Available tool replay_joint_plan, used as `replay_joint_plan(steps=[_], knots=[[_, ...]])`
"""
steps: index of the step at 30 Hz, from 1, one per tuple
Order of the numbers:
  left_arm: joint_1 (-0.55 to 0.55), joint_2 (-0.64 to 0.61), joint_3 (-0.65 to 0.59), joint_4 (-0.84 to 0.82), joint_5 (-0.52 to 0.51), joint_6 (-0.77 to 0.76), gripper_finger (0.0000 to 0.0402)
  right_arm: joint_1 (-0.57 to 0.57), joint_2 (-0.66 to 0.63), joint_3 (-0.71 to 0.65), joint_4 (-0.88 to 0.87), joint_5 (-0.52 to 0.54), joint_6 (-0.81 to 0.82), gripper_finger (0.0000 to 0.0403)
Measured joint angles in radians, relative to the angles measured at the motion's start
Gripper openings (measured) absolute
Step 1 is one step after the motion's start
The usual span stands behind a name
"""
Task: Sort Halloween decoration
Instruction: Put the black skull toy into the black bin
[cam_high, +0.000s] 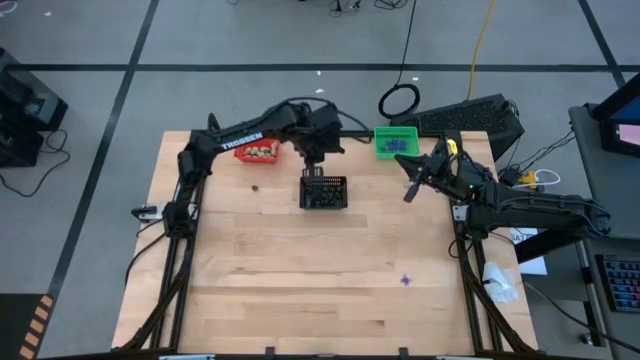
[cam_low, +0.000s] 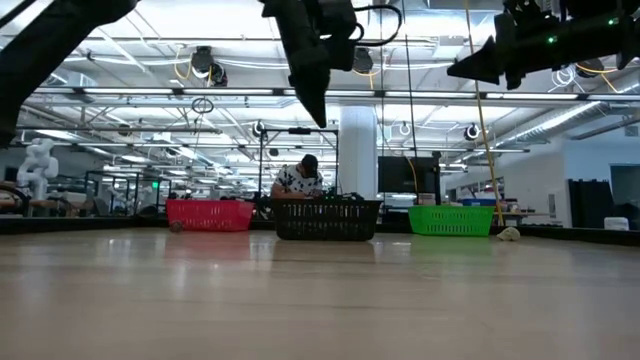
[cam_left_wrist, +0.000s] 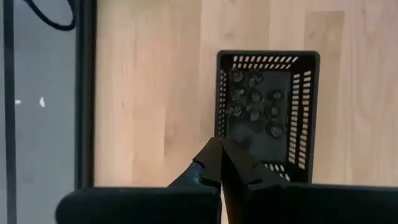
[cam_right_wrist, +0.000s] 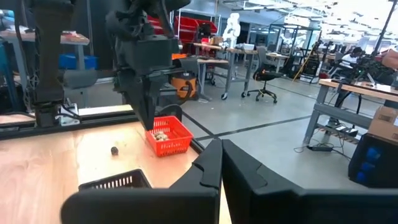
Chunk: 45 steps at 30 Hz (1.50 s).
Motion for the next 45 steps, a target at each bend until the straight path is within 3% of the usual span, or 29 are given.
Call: replay_joint_plan(steps=[4, 11, 19, 27, 35, 45], knots=[[-0.017, 0.0, -0.085, 0.107, 0.0, -0.002, 0.0, 0.0, 0.0, 0.0, -0.019, 0.0, 0.0, 0.0], [-0.025, 0.001, -0.372, 0.451, 0.067, -0.019, 0.0, 0.0, 0.004, 0.0, -0.06, -0.003, -0.003, 0.0], [-0.025, -0.13, -0.629, 0.674, 0.073, -0.044, 0.0, -0.002, 0.049, 0.0, -0.024, -0.131, -0.042, 0.0], [-0.025, -0.377, -0.778, 0.591, 0.069, -0.045, 0.0, -0.002, 0.07, 0.004, -0.005, -0.13, -0.045, 0.0], [0.002, -0.574, -0.942, 0.421, -0.044, -0.07, 0.0, -0.002, 0.072, 0.005, -0.003, -0.13, -0.03, 0.0], [0.084, -0.602, -1.091, 0.336, -0.052, -0.03, 0.0001, -0.002, 0.072, 0.005, 0.008, -0.13, -0.026, 0.0]])
